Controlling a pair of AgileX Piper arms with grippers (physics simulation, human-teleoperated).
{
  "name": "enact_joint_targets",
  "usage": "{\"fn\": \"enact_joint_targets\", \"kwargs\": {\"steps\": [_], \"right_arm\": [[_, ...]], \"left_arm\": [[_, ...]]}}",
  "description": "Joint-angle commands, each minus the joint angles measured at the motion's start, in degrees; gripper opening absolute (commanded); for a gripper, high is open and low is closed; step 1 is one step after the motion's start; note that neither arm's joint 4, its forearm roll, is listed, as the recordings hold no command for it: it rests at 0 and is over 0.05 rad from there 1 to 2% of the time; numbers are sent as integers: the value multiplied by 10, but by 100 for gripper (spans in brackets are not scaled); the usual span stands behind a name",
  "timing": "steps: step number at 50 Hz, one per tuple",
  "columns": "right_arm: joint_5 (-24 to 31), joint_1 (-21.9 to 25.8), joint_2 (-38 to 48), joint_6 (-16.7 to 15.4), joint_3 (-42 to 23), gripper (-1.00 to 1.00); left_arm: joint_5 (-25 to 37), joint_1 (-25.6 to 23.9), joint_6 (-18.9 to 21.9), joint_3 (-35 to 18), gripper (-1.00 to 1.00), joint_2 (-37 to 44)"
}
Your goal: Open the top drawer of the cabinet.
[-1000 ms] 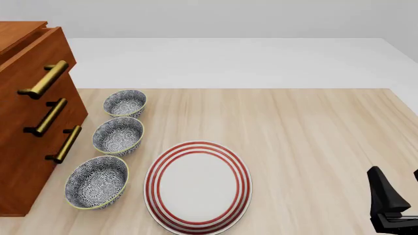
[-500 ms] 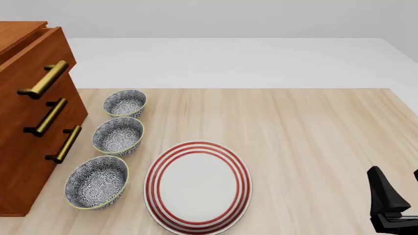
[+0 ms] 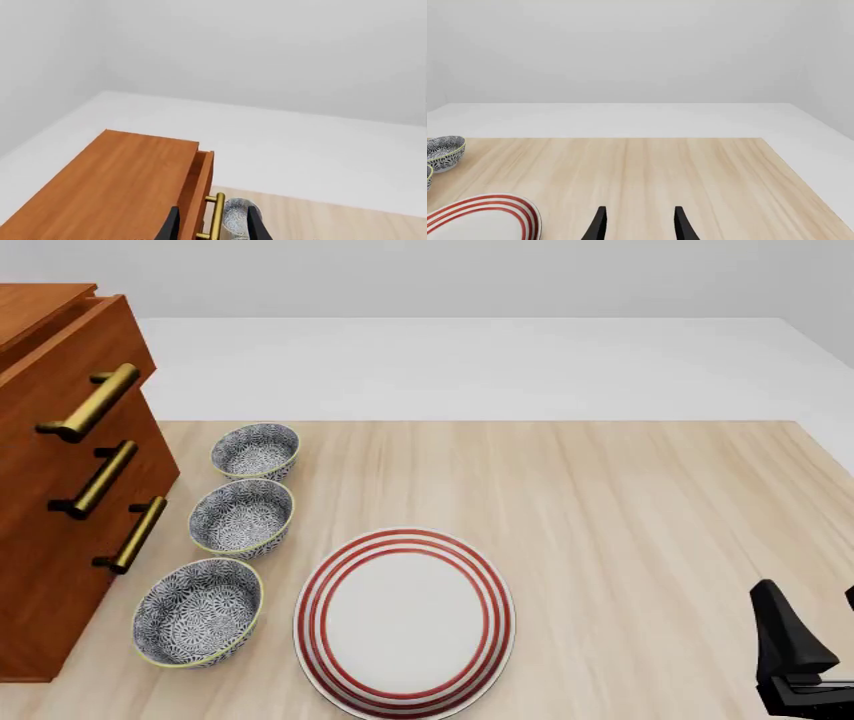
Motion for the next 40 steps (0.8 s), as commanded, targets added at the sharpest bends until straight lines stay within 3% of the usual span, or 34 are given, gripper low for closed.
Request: {"fn": "enact_joint_targets", "kwargs": {"steps": [1,16,40], "right_arm": [[0,0,0,0,0,100],[0,0,0,0,0,100],[0,0,0,0,0,100]], "left_arm": [[8,-4,-20,0,100,18],[-7,-18,2,34,100,51],[-28,-12,-16,60,100,81]]}}
